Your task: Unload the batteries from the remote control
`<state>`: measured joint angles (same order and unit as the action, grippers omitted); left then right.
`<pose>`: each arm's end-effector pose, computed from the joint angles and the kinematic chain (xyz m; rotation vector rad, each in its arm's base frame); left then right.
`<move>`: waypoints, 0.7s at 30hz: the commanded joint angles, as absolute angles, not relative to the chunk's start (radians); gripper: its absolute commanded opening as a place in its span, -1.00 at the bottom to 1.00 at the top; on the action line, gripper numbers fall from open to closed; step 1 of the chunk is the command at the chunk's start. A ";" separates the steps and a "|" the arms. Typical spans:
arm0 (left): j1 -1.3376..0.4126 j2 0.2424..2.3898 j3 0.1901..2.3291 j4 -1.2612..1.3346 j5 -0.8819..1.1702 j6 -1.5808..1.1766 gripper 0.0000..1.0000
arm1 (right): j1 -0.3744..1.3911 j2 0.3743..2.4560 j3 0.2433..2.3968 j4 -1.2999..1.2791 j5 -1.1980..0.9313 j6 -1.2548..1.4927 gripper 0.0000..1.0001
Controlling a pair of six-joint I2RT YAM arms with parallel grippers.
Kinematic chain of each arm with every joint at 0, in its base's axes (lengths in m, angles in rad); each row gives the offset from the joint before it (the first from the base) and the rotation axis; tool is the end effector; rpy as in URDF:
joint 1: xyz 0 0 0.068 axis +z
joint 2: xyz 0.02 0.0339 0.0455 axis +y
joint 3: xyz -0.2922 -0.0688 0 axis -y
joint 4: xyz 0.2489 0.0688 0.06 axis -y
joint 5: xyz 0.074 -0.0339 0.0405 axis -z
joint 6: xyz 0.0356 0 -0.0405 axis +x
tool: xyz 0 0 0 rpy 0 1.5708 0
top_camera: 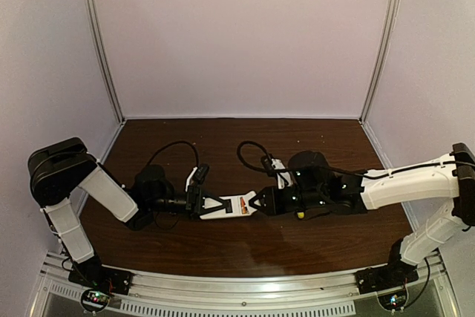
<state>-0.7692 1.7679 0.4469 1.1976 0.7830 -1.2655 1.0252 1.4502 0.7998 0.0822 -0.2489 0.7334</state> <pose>0.1947 -0.2235 0.1615 0.2239 2.1959 -2.0088 0.1537 0.2702 0.2422 -0.5131 2.3568 1.2077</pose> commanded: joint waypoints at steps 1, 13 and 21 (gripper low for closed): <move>-0.759 1.769 0.453 1.278 0.802 -1.250 -1.00 | 1.026 1.410 0.784 0.109 -0.277 0.741 -0.76; -0.754 1.766 0.447 1.287 0.800 -1.252 -1.00 | 1.019 1.286 0.743 0.030 -0.187 0.722 -0.78; -0.755 1.763 0.445 1.284 0.797 -1.250 -1.00 | 0.974 1.259 0.699 -0.003 -0.110 0.716 -0.81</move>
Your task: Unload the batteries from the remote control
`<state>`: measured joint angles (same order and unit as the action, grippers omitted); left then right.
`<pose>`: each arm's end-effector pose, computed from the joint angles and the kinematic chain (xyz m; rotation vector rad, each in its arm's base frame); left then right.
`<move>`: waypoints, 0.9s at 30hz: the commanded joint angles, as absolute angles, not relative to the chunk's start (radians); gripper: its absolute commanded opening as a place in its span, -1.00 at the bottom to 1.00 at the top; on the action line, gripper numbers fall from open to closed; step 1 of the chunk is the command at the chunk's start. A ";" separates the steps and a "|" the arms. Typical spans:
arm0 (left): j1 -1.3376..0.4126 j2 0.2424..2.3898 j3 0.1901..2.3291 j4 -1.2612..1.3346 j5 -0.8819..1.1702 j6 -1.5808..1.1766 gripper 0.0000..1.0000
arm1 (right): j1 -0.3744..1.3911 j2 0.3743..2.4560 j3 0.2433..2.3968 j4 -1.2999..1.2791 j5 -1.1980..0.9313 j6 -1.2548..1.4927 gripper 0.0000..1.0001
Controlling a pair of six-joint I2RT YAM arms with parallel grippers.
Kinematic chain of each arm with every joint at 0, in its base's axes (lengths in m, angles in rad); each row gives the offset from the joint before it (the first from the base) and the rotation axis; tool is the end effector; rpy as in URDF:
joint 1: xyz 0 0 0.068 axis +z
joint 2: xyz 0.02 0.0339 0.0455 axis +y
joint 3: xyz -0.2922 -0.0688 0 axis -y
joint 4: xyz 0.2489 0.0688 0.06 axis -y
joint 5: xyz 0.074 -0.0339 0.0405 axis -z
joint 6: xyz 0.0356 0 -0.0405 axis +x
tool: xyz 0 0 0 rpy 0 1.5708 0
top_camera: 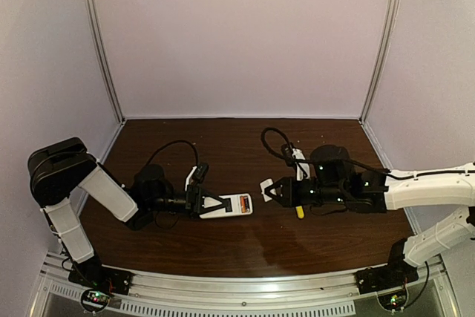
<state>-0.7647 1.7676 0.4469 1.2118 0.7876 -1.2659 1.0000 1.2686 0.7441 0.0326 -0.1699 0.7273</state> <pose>0.1957 -0.2227 0.1630 0.2319 2.1792 -2.0144 0.1433 0.2344 0.2682 -0.4280 2.2583 1.1717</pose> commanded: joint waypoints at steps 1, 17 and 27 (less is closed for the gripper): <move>-0.755 1.763 0.445 1.284 0.796 -1.250 -1.00 | 0.966 1.259 0.692 0.018 -0.111 0.717 -0.81; -0.746 1.759 0.444 1.262 0.787 -1.234 -1.00 | 0.806 1.514 0.709 0.236 -0.359 0.735 -0.79; -0.741 1.760 0.445 1.249 0.786 -1.224 -1.00 | 0.732 1.700 0.766 0.304 -0.503 0.735 -0.71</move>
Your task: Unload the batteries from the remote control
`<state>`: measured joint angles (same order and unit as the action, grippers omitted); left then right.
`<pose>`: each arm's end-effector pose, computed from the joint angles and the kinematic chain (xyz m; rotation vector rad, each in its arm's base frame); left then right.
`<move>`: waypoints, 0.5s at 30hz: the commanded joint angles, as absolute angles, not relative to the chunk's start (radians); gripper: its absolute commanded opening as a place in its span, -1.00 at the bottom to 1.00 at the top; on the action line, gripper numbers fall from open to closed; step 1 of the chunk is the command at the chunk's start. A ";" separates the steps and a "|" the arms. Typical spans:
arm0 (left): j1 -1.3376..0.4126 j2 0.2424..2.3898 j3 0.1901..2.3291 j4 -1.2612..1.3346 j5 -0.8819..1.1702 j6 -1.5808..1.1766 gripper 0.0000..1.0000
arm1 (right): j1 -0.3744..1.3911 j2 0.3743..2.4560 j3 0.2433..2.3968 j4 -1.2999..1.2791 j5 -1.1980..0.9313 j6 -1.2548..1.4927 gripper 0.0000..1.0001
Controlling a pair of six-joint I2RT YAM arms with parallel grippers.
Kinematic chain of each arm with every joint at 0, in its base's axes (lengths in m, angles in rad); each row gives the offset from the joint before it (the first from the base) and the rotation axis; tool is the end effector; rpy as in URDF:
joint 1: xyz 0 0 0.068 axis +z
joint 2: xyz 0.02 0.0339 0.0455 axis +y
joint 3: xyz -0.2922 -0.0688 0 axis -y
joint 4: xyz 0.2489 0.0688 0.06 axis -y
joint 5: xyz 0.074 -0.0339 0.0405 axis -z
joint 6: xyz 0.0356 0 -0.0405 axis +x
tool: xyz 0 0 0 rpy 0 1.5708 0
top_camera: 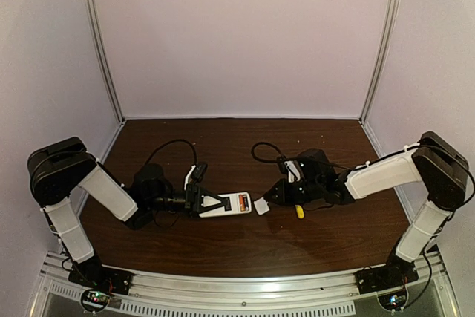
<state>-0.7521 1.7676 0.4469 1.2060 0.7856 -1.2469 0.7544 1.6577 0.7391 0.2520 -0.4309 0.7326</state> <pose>0.1985 -0.2202 0.1624 0.2319 2.1710 -1.9946 0.2286 0.2353 0.1774 -0.2903 2.4747 1.2136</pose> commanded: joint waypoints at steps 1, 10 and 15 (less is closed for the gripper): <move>-0.741 1.761 0.445 1.248 0.784 -1.223 -1.00 | 0.727 1.710 0.768 0.306 -0.506 0.735 -0.70; -0.738 1.761 0.449 1.230 0.776 -1.211 -1.00 | 0.706 1.718 0.751 0.289 -0.493 0.723 -0.66; -0.738 1.760 0.449 1.227 0.777 -1.207 -1.00 | 0.706 1.673 0.734 0.279 -0.496 0.714 -0.55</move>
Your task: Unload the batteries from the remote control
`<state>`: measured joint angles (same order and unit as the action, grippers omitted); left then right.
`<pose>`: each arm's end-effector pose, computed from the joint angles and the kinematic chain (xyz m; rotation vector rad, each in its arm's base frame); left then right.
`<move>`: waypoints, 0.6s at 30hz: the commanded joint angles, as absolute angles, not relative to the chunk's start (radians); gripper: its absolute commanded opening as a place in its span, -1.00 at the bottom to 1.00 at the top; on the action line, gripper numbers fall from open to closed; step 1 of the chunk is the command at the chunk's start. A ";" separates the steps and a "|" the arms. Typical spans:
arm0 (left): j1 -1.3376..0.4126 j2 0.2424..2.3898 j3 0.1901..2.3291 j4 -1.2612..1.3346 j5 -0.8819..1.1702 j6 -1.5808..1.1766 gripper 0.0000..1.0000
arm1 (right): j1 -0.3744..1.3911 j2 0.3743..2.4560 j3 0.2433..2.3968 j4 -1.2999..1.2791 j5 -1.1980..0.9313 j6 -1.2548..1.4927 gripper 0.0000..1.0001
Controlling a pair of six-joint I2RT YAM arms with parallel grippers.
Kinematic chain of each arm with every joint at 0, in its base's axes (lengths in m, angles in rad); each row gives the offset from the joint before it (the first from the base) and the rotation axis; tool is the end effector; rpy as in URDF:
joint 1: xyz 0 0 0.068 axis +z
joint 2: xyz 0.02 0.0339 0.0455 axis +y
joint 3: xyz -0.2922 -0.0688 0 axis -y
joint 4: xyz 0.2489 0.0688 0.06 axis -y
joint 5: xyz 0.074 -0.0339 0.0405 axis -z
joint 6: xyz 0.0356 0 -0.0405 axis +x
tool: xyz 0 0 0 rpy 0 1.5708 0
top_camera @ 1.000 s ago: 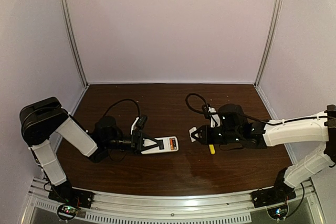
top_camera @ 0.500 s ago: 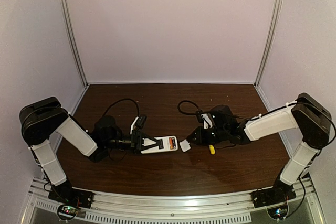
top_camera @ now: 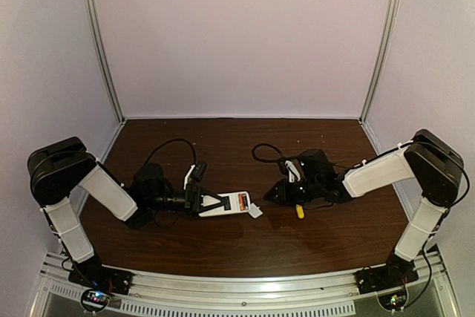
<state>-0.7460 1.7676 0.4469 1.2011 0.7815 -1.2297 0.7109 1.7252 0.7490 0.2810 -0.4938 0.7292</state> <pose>0.2000 -0.2189 0.1619 0.2357 2.1643 -1.9780 0.2428 0.2314 0.1622 -0.2726 2.5074 1.2478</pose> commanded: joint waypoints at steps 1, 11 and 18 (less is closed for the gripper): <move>-0.738 1.760 0.449 1.228 0.778 -1.206 -1.00 | 0.706 1.655 0.728 0.278 -0.495 0.712 -0.51; -0.738 1.760 0.490 1.146 0.796 -1.140 -1.00 | 0.707 1.492 0.658 0.208 -0.483 0.663 0.21; -0.739 1.762 0.530 1.059 0.820 -1.076 -1.00 | 0.709 1.381 0.604 0.193 -0.560 0.630 0.60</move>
